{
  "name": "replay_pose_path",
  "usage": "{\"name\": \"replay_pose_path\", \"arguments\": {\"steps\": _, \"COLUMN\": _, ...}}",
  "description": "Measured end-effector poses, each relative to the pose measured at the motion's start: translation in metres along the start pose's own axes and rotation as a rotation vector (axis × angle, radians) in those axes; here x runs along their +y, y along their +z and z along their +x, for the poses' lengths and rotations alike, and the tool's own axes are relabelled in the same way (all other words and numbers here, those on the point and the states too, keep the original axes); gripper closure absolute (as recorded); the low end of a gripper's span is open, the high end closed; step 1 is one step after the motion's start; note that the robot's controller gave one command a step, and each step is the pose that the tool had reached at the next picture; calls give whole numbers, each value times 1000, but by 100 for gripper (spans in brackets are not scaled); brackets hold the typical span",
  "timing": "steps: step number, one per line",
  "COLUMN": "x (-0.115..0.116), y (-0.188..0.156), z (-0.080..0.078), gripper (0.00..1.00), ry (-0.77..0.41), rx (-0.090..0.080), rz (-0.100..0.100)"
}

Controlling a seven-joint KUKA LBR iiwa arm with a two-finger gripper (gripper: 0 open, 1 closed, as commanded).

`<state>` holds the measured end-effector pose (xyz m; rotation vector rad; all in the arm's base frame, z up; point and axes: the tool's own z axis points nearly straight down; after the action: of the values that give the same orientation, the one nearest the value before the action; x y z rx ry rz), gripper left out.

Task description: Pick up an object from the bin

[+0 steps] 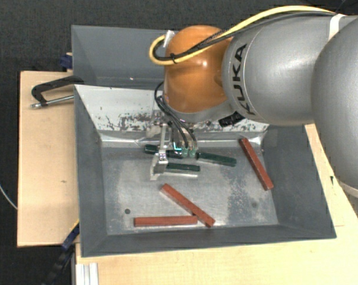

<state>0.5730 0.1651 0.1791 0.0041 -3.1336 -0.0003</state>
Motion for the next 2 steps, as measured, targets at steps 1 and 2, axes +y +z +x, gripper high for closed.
{"name": "replay_pose_path", "arguments": {"steps": 1, "x": -1, "y": -5, "z": -2, "gripper": 0, "ry": 2, "rx": -8, "rz": -2}}
{"name": "replay_pose_path", "arguments": {"steps": 2, "x": -21, "y": 25, "z": -9, "gripper": 0, "ry": -6, "rx": -19, "rz": -6}}
